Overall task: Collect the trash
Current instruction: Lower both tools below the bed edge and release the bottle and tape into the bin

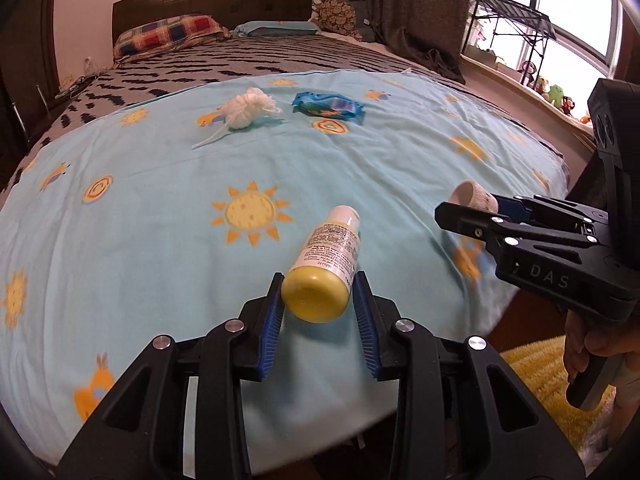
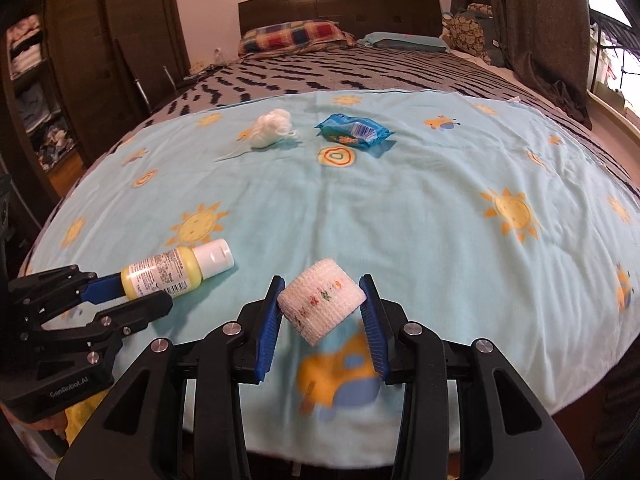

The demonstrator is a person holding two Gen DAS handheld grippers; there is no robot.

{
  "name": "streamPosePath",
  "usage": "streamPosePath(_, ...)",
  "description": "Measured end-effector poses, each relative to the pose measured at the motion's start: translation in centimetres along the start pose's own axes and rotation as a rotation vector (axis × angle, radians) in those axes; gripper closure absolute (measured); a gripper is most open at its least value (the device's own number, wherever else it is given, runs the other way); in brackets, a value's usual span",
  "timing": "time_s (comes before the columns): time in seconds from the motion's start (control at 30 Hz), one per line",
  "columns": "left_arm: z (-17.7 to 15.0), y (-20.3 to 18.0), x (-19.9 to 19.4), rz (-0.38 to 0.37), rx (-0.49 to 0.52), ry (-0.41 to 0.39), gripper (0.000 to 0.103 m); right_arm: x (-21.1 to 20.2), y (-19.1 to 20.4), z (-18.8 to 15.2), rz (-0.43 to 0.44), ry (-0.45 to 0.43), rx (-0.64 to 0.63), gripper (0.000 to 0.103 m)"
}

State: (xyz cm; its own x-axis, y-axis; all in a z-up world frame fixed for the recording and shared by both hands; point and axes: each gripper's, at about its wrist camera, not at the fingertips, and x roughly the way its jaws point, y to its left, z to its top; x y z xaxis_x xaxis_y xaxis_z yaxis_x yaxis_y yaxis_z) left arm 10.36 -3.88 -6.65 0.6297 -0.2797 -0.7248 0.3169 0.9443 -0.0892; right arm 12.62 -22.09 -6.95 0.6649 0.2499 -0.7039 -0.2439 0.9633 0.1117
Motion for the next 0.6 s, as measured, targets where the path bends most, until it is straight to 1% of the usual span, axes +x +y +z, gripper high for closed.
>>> streamPosePath(0.13, -2.4, -1.3, -2.3, -0.012, 0.016, -0.017, 0.071, -2.7, 0.9, -2.2, 0.01, -0.028, -0.012, 0.064)
streamPosePath(0.23, -4.2, -1.7, -3.4, -0.038, 0.007, -0.017, 0.072, -4.1, 1.4, -4.0, 0.018, -0.039, -0.016, 0.064)
streamPosePath(0.3, -5.6, -1.9, -3.9, -0.048, -0.004, -0.015, 0.072, -4.5, 1.6, -5.1, 0.009, -0.039, -0.026, 0.064)
streamPosePath(0.43, -7.9, -2.4, -4.5, -0.06, -0.011, -0.006, 0.072, -4.9, 2.0, -7.6, -0.004, -0.015, -0.038, 0.064)
streamPosePath(0.6, -10.8, -3.0, -4.4, -0.081, -0.015, 0.04, 0.074, -4.5, 2.1, -10.0, 0.002, 0.025, -0.023, 0.064)
